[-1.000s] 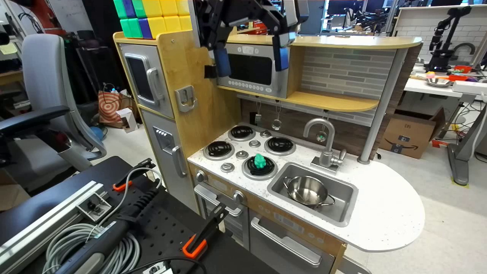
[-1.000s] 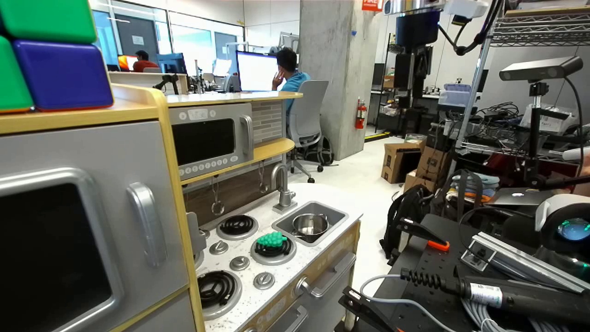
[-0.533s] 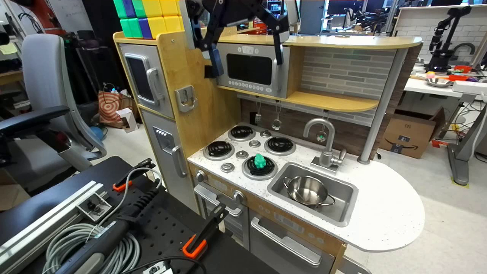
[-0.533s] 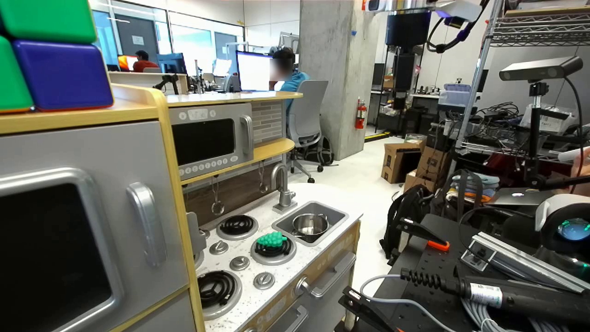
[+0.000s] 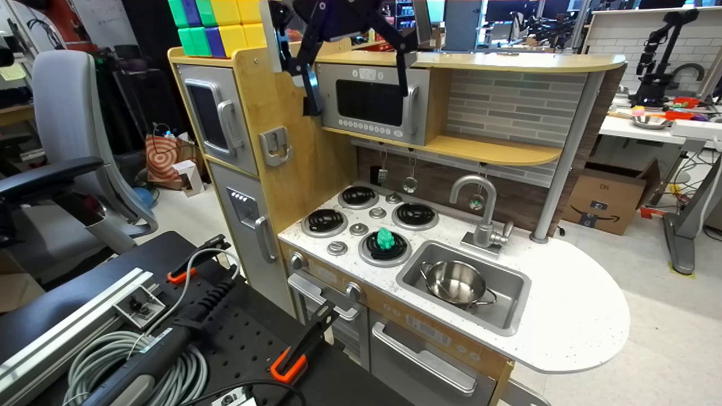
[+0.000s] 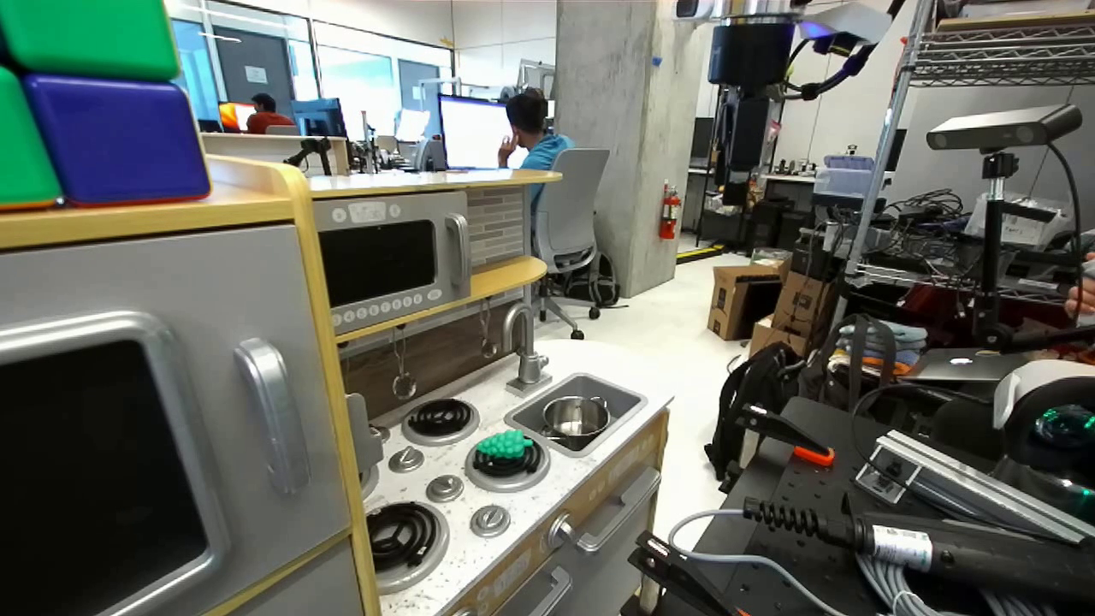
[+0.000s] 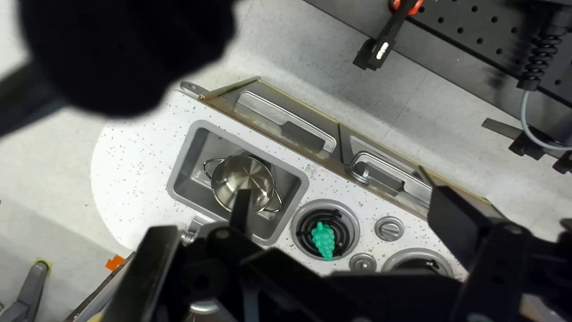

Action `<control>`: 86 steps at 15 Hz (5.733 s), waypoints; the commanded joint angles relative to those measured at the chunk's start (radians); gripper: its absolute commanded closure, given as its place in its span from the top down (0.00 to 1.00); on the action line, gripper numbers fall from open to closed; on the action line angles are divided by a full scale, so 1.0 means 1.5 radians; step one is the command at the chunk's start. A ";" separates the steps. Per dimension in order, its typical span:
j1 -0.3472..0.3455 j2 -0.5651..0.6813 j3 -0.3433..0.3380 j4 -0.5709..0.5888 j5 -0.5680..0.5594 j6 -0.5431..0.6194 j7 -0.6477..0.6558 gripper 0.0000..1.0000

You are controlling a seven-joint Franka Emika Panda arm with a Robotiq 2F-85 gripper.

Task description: Put the green object into the silver pot in the sink

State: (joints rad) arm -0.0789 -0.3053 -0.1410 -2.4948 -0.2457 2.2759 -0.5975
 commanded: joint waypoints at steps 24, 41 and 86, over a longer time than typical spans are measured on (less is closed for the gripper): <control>0.026 0.407 0.063 0.231 0.171 0.138 0.093 1.00; 0.070 0.774 0.076 0.545 0.086 0.186 0.249 1.00; -0.108 0.836 0.217 0.333 0.057 0.750 0.238 1.00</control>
State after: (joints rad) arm -0.2049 0.8797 0.1422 -2.0606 -0.1145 3.3068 -0.2627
